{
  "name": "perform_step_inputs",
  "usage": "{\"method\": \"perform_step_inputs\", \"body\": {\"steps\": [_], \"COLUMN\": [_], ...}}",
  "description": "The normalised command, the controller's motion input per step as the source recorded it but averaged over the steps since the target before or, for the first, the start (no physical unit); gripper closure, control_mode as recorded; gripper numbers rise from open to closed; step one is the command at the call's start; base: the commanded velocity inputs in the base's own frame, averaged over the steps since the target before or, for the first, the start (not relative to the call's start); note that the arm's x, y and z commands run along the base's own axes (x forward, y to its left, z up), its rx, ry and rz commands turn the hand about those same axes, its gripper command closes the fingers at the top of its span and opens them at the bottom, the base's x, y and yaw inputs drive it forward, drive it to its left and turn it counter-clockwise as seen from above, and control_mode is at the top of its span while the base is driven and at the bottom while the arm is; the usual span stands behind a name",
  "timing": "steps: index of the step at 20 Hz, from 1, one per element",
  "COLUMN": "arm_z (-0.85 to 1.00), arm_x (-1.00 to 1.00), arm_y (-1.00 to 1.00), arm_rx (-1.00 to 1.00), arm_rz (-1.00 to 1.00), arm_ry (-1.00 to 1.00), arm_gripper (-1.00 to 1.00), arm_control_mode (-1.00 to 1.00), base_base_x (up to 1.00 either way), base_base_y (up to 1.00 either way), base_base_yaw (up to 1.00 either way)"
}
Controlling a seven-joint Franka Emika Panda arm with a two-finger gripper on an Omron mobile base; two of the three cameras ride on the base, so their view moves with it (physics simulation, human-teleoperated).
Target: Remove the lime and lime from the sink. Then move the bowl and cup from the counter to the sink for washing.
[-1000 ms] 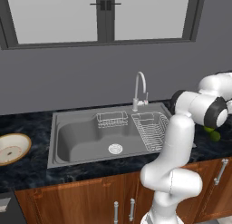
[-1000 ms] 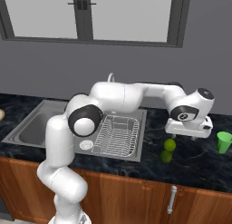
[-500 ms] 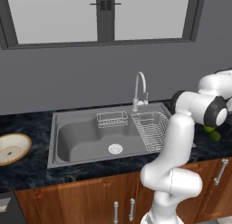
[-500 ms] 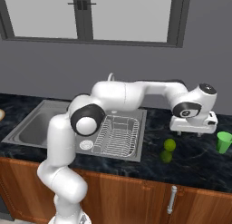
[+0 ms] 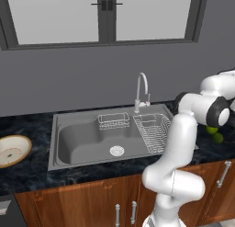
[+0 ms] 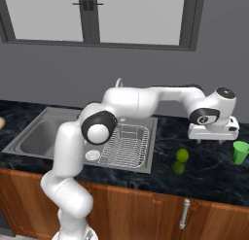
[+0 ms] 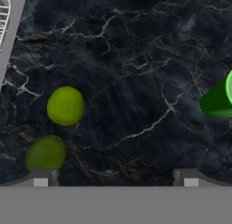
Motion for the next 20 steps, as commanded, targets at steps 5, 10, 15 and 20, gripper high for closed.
{"method": "perform_step_inputs", "body": {"steps": [5, 10, 15, 20], "arm_z": [0.0, 0.0, -0.01, -0.07], "arm_x": [0.11, 0.13, 0.16, 0.19], "arm_y": [-0.27, -0.23, -0.21, -0.17], "arm_rx": [-0.03, 0.0, -0.01, -0.03], "arm_rz": [0.0, 0.0, 0.0, 0.0], "arm_ry": [0.0, 0.0, 0.0, 0.0], "arm_gripper": [-1.0, -1.0, -1.0, -1.0], "arm_control_mode": [-1.0, -1.0, -1.0, -1.0], "base_base_x": [0.0, 0.0, 0.0, 0.0], "base_base_y": [0.0, 0.0, 0.0, 0.0], "base_base_yaw": [0.0, 0.0, 0.0, 0.0]}}
